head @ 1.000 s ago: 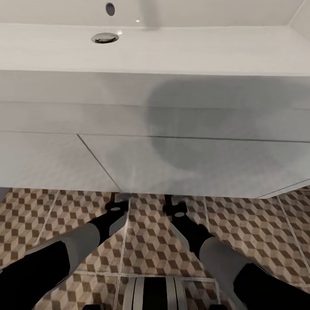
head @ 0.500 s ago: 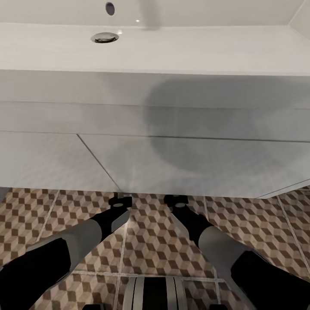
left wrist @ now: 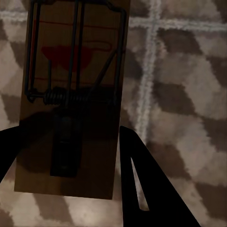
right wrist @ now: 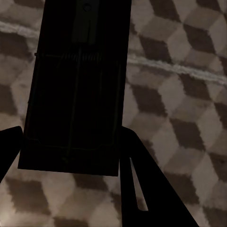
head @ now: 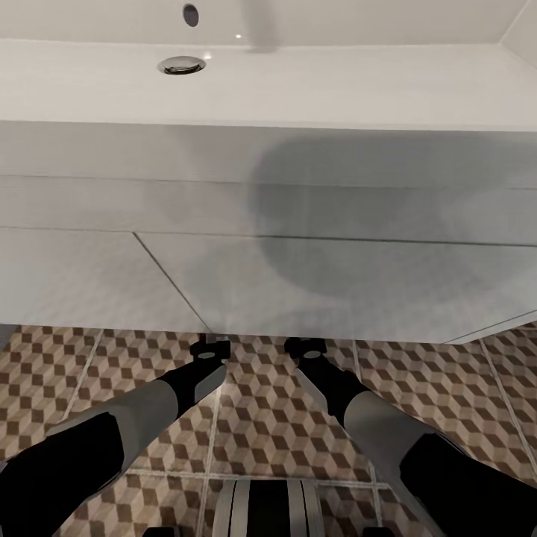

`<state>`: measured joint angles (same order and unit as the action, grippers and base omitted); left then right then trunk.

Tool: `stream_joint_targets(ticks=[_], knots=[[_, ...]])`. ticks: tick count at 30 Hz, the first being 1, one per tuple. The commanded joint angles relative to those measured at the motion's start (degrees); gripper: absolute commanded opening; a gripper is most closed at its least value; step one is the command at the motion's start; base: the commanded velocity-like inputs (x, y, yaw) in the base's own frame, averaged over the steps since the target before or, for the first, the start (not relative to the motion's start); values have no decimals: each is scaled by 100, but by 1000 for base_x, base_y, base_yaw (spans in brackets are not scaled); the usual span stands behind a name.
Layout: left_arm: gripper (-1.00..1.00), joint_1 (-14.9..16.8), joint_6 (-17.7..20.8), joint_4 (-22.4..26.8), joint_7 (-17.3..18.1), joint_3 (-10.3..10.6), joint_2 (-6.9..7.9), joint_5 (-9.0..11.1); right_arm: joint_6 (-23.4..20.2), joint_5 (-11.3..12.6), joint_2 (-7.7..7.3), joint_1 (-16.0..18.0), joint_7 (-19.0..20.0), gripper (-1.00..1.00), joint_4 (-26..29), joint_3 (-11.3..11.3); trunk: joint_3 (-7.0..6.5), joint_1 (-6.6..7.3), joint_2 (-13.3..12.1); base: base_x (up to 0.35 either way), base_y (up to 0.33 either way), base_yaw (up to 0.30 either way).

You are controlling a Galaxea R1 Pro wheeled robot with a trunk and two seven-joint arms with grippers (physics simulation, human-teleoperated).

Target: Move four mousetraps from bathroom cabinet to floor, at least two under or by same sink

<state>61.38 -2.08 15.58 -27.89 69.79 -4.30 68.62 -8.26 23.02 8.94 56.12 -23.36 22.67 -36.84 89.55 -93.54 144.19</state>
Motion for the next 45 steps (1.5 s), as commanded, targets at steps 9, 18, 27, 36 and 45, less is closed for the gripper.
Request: stream_joint_targets(ticks=[9, 18, 27, 36, 45], knots=[[-100, 5, -11, 156, -32, 52, 18, 36, -29, 44, 1, 5, -29, -100, 9, -34, 3, 1, 1, 149, 0, 0], [-100, 5, -29, 196, -35, 53, 34, 38, -30, 44, -2, 5, -29, -100, 9, -25, 3, 1, 1, 17, 0, 0], [-100, 5, -29, 195, -35, 53, 36, 38, -39, 44, -6, 5, -28, -100, 9, -25, 3, 1, 1, 0, 0, 0], [-100, 5, 19, 142, -33, 38, 31, 51, -327, 44, -3, 35, -35, -100, -27, -25, 3, 1, 1, 0, 0, 0], [-100, 5, 388, 118, -32, 30, 18, 64, -385, 63, 10, 593, -18, -100, -1066, 9, 3, 1, 1, 0, 0, 0]])
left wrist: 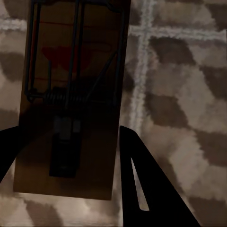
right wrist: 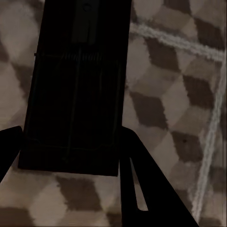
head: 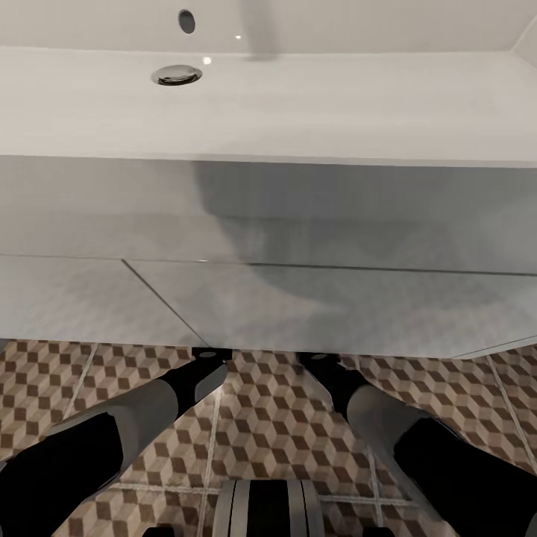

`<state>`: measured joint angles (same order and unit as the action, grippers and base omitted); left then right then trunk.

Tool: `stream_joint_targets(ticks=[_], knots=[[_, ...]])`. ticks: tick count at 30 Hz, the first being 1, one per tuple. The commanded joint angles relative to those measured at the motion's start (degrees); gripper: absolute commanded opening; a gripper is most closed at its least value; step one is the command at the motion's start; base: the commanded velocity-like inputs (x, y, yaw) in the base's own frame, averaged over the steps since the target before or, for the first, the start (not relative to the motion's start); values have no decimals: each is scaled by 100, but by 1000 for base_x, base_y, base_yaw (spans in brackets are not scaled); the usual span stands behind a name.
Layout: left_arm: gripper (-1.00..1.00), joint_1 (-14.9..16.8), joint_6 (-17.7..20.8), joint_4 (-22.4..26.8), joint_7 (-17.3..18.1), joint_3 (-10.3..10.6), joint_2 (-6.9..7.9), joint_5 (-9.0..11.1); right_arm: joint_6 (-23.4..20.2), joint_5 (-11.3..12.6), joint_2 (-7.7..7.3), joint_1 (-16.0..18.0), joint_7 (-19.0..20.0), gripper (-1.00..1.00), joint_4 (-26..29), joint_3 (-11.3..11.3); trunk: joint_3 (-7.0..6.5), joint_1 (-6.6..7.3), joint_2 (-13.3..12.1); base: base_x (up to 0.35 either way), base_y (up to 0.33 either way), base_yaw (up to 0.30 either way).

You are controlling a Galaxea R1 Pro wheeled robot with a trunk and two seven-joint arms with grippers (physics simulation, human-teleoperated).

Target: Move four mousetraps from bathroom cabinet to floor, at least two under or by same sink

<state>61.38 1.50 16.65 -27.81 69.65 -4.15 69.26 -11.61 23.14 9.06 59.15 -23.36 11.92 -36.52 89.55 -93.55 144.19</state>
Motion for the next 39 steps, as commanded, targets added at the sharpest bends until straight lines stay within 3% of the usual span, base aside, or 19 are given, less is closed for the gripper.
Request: stream_joint_targets(ticks=[1, 10, 20, 39], knots=[[-100, 6, 69, 11, -39, 42, 2, -3, -51, 51, -2, 325, -16, -100, -63, -16, 3, 1, 2, 0, 0, 0], [-100, 6, 138, 6, -37, 41, 1, -8, -33, 24, 4, 388, -3, -100, -158, 243, 3, 1, 2, 0, 0, 0], [-100, 6, 140, 7, -39, 40, 1, -9, -3, 7, 11, 387, 10, -100, -58, 253, 13, 1, 2, 0, 0, 18], [-100, 6, 140, 9, -39, 41, 7, -9, 1, 15, -1, 387, 15, -100, -49, 260, 164, 1, 2, 0, 0, 130]])
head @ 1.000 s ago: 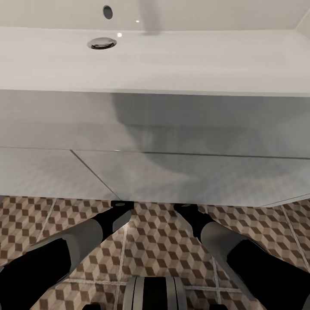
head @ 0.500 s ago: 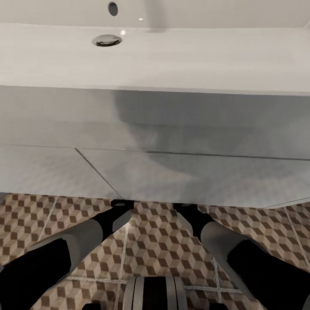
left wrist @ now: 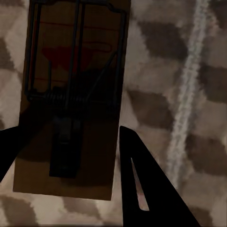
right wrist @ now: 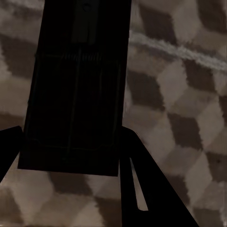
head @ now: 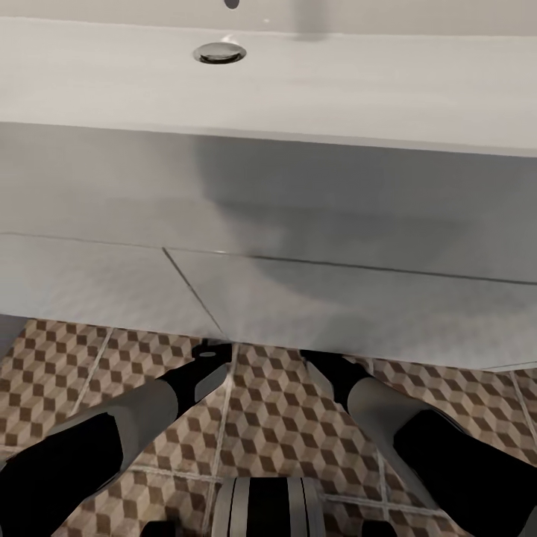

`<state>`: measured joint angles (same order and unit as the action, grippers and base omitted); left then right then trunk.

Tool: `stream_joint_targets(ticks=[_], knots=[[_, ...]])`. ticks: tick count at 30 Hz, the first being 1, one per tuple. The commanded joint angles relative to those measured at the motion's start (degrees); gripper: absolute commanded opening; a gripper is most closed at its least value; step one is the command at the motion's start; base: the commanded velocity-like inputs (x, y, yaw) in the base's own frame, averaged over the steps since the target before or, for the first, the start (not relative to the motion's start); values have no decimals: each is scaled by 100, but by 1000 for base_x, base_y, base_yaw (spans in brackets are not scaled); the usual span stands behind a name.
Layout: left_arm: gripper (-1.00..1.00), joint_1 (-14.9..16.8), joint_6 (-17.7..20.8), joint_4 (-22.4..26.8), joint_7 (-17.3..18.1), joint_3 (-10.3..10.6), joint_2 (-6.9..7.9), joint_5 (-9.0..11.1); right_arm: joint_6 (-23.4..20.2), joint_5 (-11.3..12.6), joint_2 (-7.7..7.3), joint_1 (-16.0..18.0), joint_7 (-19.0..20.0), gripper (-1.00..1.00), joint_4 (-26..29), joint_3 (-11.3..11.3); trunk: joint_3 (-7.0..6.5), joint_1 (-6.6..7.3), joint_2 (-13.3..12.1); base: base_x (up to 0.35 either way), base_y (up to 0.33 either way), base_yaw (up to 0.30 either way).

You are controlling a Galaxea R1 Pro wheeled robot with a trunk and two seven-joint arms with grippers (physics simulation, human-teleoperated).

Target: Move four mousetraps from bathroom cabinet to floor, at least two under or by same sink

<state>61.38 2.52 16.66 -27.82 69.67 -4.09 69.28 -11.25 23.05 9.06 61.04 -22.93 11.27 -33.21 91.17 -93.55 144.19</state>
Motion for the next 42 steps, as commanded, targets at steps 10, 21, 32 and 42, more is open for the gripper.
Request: stream_joint_targets(ticks=[10, 21, 32, 42], knots=[[-100, 6, 38, 7, -37, 39, 4, -11, -1, 23, -1, 189, -28, -100, 23, -72, 27, 1, 2, 0, 0, 38], [-100, 6, 38, 9, -39, 40, 4, -11, 9, 24, -1, 189, -28, -100, 23, -72, 68, 1, 2, 0, 0, -182], [-100, 6, 38, 13, -37, 40, 4, -11, 9, 20, -1, 189, -28, -100, 24, -72, 119, 1, 2, 0, 0, -217], [-100, 6, 38, 13, -39, 38, 4, -11, 7, 16, -1, 189, -28, -100, 15, -72, 123, 1, 2, 0, 0, -16]])
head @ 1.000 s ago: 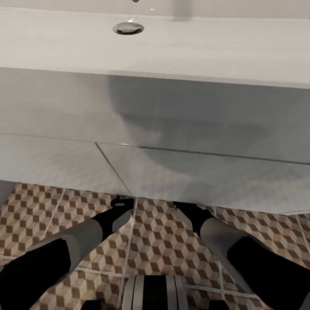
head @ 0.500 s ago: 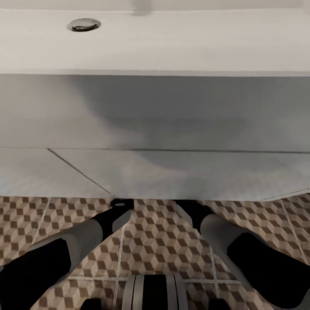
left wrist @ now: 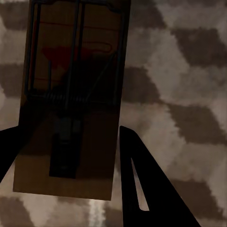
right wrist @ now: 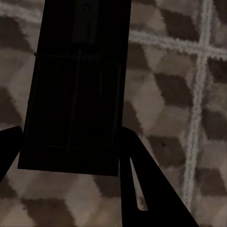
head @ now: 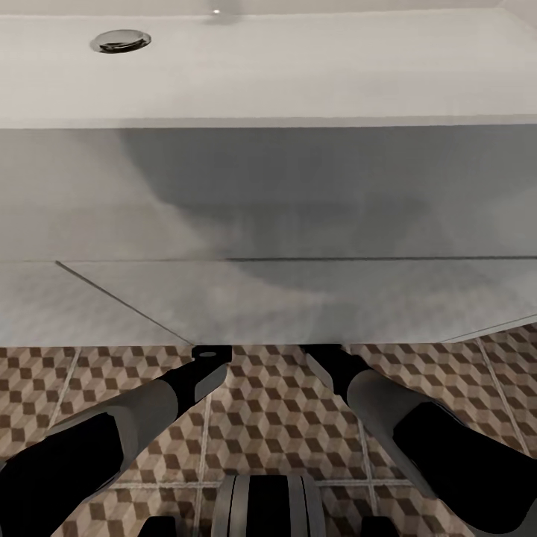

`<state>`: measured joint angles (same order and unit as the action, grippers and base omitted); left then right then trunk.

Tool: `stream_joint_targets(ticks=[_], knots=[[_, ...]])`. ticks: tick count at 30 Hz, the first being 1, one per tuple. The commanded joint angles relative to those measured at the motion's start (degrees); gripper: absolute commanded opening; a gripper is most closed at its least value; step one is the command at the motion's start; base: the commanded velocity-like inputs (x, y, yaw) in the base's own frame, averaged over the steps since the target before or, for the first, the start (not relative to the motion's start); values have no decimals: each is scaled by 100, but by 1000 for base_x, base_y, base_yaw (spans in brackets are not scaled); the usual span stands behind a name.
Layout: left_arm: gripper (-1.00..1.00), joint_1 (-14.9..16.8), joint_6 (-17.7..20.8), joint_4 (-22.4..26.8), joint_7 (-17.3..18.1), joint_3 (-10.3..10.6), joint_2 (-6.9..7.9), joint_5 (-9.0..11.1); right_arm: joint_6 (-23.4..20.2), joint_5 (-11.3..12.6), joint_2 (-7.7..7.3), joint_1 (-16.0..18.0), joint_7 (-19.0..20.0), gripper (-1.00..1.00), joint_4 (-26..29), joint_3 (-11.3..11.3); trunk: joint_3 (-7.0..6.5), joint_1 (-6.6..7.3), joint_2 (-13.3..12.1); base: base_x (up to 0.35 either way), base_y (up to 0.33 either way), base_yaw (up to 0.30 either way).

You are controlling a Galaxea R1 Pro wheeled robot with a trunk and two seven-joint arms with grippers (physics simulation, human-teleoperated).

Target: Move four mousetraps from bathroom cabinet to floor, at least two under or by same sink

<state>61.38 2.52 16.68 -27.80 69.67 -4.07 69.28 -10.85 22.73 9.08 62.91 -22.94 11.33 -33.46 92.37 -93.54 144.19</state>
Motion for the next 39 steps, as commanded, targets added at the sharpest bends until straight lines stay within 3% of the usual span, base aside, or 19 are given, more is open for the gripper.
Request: stream_joint_targets(ticks=[1, 9, 39], knots=[[-100, 5, 38, 11, -41, 38, 3, -11, -33, 47, -2, 2, -26, -100, 12, -47, 3, 1, 1, 0, 0, 0], [-100, 5, 38, 10, -38, 40, 5, -11, -31, 47, 7, 2, -28, -100, 18, -47, 23, 1, 1, 0, 0, 0], [-100, 5, 38, 11, -40, 38, 3, -11, -31, 51, 6, 2, -26, -100, 19, -47, 296, 1, 1, 0, 0, 0]])
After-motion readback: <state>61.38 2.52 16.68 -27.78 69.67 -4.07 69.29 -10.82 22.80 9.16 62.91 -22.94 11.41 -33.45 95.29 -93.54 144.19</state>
